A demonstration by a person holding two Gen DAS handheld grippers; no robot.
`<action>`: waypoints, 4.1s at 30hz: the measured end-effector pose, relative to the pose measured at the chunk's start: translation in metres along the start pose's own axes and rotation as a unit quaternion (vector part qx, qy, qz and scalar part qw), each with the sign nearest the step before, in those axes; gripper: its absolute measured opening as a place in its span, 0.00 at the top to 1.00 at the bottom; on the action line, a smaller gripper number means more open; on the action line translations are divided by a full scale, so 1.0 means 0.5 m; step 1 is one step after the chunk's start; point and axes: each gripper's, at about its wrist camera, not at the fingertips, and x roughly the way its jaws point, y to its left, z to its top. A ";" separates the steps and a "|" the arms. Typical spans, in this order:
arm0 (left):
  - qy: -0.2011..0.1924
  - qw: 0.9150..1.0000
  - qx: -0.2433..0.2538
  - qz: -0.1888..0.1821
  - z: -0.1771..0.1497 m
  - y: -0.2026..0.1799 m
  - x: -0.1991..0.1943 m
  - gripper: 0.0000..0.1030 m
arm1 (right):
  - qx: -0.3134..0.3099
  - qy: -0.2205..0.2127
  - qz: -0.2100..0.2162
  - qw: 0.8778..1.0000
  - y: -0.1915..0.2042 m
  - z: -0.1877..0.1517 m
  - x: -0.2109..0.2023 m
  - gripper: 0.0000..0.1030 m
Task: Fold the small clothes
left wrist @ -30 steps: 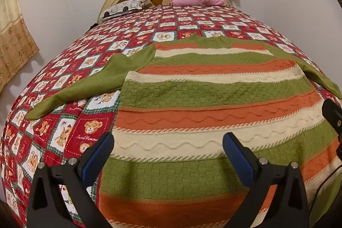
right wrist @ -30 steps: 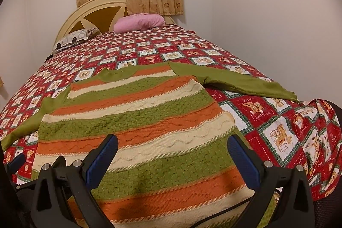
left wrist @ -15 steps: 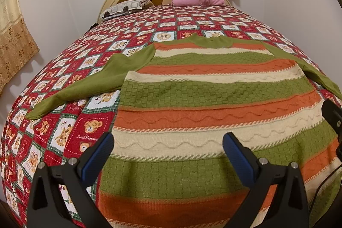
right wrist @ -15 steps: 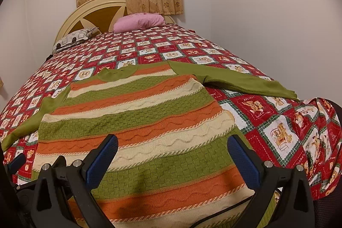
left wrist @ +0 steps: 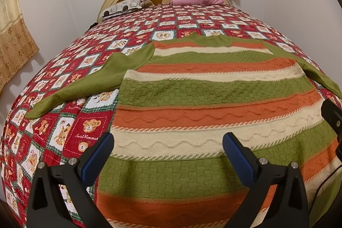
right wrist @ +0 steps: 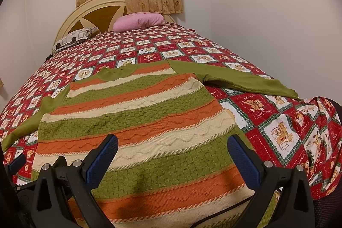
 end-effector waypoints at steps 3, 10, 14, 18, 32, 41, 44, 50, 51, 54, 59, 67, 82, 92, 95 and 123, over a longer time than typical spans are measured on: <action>0.001 1.000 0.001 0.000 -0.001 -0.002 0.002 0.00 | 0.000 0.002 0.001 1.000 0.001 -0.002 0.003 0.01; 0.004 1.000 0.002 0.001 -0.002 -0.006 0.008 0.00 | 0.003 0.007 0.002 1.000 -0.001 -0.001 0.012 0.01; 0.009 1.000 0.004 0.001 -0.001 -0.009 0.023 0.00 | 0.004 0.014 0.004 1.000 -0.005 0.001 0.027 0.01; 0.009 1.000 0.012 0.005 0.006 -0.013 0.039 0.00 | 0.007 0.018 0.005 1.000 -0.015 0.009 0.044 0.01; 0.037 0.997 -0.065 -0.031 0.064 0.083 0.171 0.00 | 0.223 0.069 0.012 0.972 -0.359 0.127 0.194 0.30; 0.048 0.994 -0.083 -0.053 0.058 0.084 0.179 0.00 | 0.379 0.131 -0.089 0.912 -0.639 0.147 0.321 0.39; 0.049 0.993 -0.086 -0.057 0.060 0.091 0.182 0.00 | 0.398 0.126 -0.100 0.903 -0.681 0.150 0.345 0.46; 0.050 0.993 -0.087 -0.060 0.063 0.092 0.186 0.00 | 0.425 0.110 -0.114 0.891 -0.738 0.142 0.372 0.85; 0.050 0.993 -0.087 -0.060 0.063 0.092 0.186 0.00 | 0.426 0.108 -0.105 0.892 -0.742 0.142 0.372 0.88; 0.050 0.993 -0.087 -0.060 0.062 0.091 0.186 0.00 | 0.403 0.095 -0.082 0.907 -0.744 0.154 0.354 0.93; 0.050 0.993 -0.088 -0.061 0.062 0.090 0.186 0.00 | 0.324 0.038 -0.071 0.943 -0.689 0.236 0.267 0.93; 0.048 0.993 -0.089 -0.062 0.062 0.089 0.185 0.00 | 0.134 -0.018 0.001 0.991 -0.387 0.382 0.157 0.93; 0.021 0.986 -0.138 -0.096 0.055 0.122 0.172 0.00 | -0.044 0.121 0.257 0.958 0.229 0.262 0.299 0.94; 0.022 0.984 -0.144 -0.102 0.056 0.129 0.178 0.00 | -0.089 0.234 0.354 0.901 0.364 0.151 0.398 0.84; 0.022 0.984 -0.143 -0.102 0.056 0.129 0.178 0.00 | -0.055 0.258 0.443 0.857 0.352 0.155 0.384 0.57; 0.039 0.988 -0.112 -0.099 0.056 0.126 0.171 0.00 | 0.014 0.116 0.164 0.980 -0.122 0.144 0.371 0.89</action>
